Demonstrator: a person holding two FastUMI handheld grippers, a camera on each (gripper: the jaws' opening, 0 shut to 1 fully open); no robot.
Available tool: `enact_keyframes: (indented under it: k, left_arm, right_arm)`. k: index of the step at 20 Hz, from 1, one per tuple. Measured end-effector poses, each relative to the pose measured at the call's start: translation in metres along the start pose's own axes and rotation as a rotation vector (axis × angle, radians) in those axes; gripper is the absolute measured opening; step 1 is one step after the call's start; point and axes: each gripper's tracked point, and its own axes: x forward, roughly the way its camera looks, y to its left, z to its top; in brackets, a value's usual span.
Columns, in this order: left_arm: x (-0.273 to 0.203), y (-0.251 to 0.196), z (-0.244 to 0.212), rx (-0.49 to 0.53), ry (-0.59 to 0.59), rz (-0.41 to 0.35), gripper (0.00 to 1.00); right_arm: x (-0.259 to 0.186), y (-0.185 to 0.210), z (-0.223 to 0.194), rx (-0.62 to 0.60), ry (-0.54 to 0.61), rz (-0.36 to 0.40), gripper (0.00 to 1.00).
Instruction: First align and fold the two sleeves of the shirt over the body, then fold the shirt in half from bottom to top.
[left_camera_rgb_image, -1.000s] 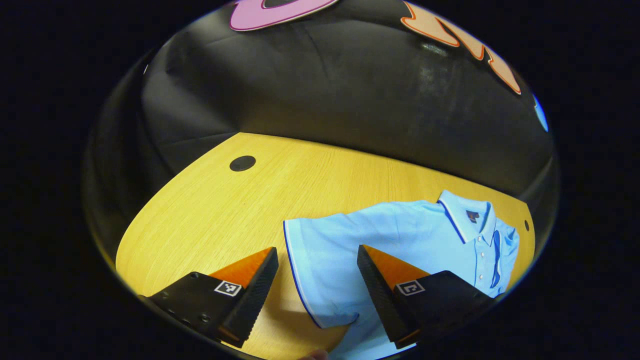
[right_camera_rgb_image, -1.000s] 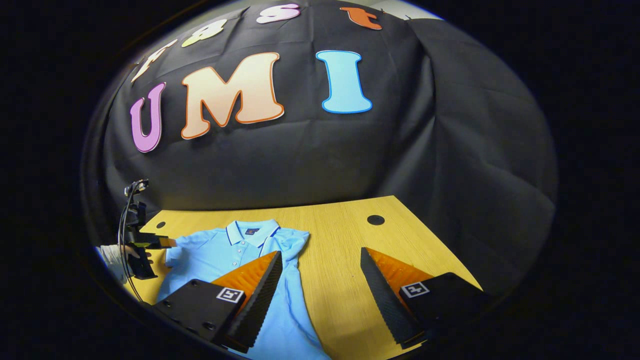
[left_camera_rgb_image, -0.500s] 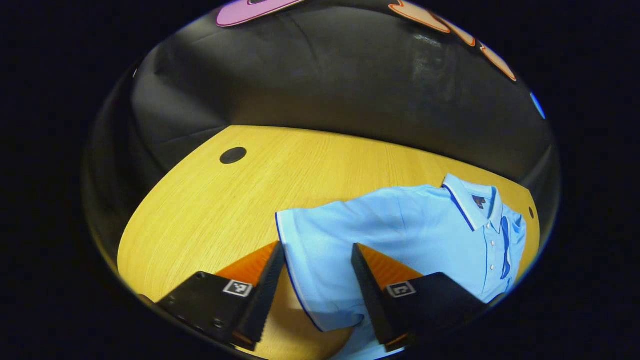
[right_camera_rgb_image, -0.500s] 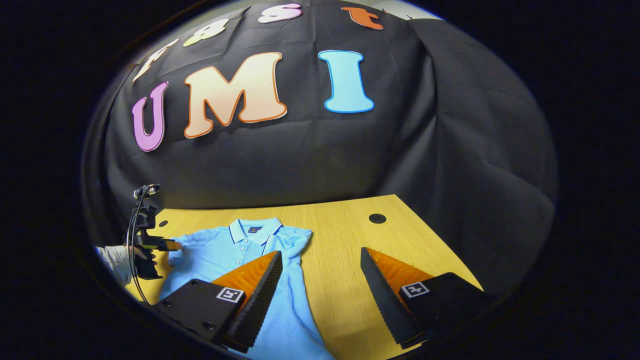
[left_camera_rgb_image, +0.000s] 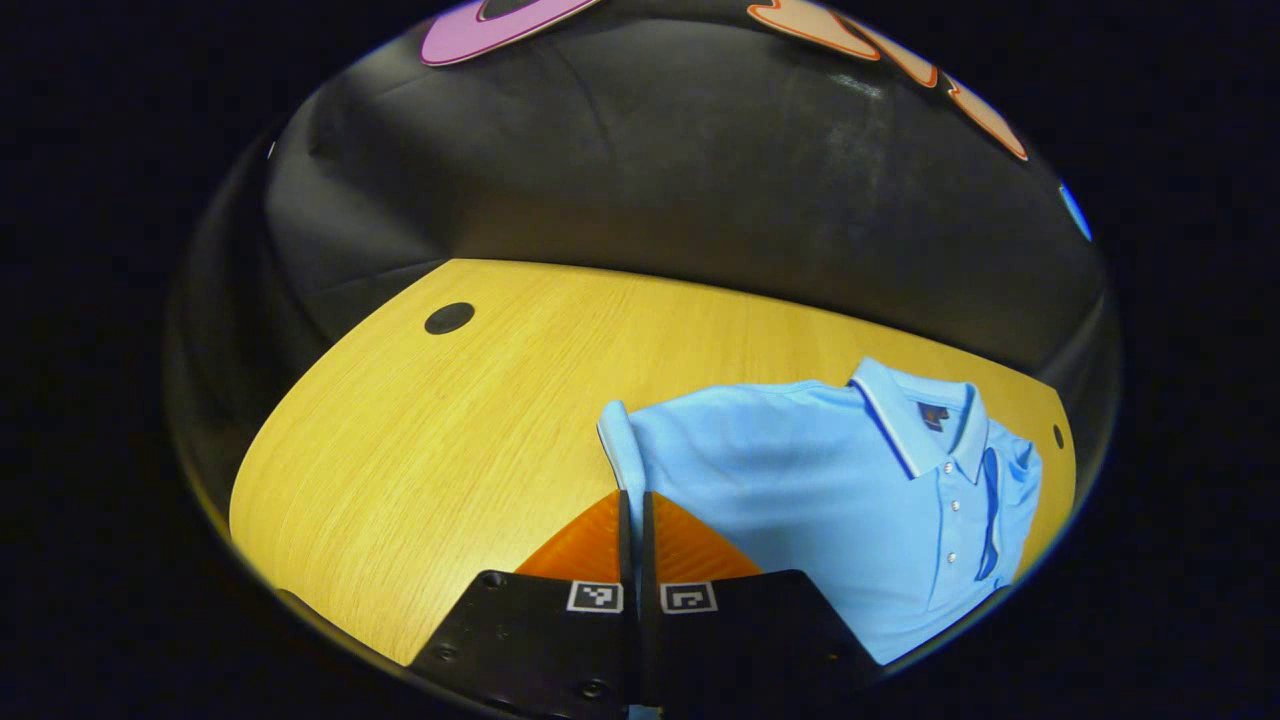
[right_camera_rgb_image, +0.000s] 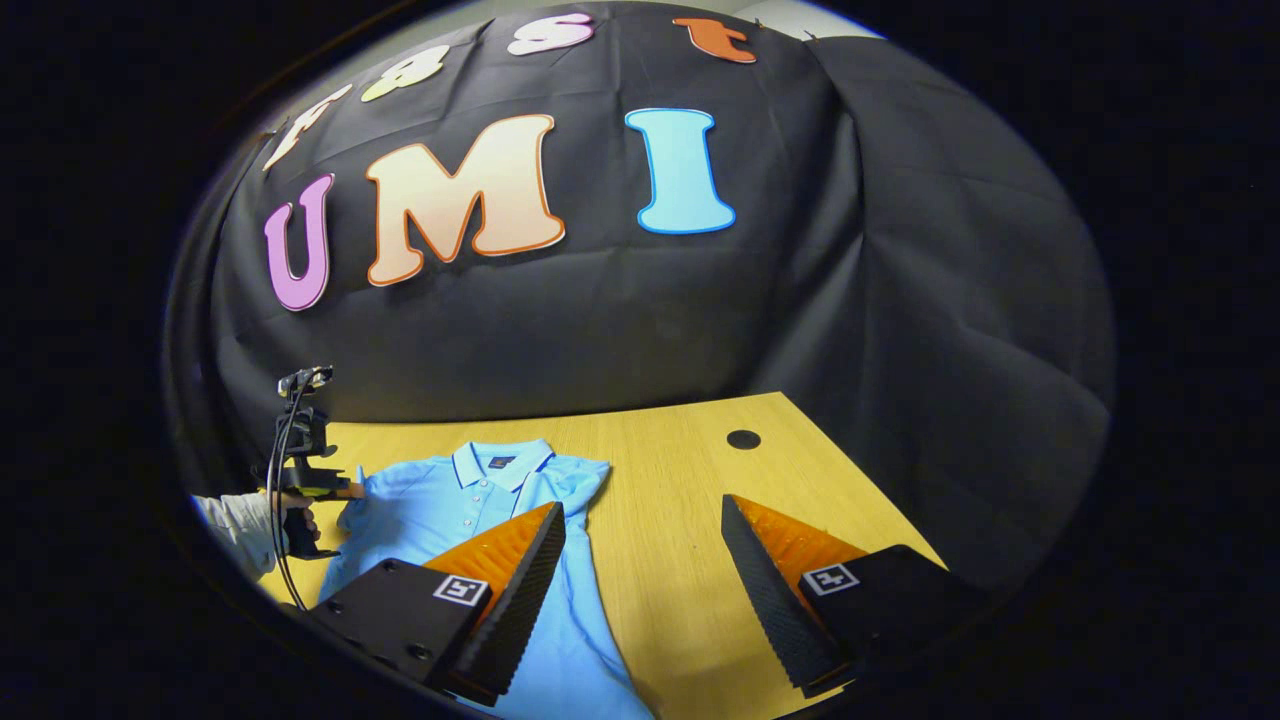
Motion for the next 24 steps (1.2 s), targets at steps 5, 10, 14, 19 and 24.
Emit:
enact_keyframes:
  k: [5,10,14,19,24]
  left_arm:
    - [-0.022,-0.059,0.024,0.088,-0.053,-0.089,0.0]
    - [-0.035,-0.11,0.024,0.109,-0.068,-0.152,0.0]
    - [-0.037,-0.142,0.008,0.092,-0.033,-0.179,0.0]
    - [-0.035,-0.165,-0.005,0.061,-0.02,-0.197,0.0]
    - [-0.061,-0.169,0.015,0.054,-0.101,-0.252,0.73]
  right_arm:
    - [-0.009,-0.021,0.003,0.016,-0.013,-0.017,0.98]
    - [-0.017,-0.035,0.006,0.011,-0.021,-0.016,0.98]
    - [-0.021,-0.046,0.009,0.023,-0.031,-0.028,0.98]
    - [-0.026,-0.051,0.009,0.039,-0.032,-0.023,0.98]
    - [-0.031,-0.042,0.012,0.051,-0.051,0.007,0.98]
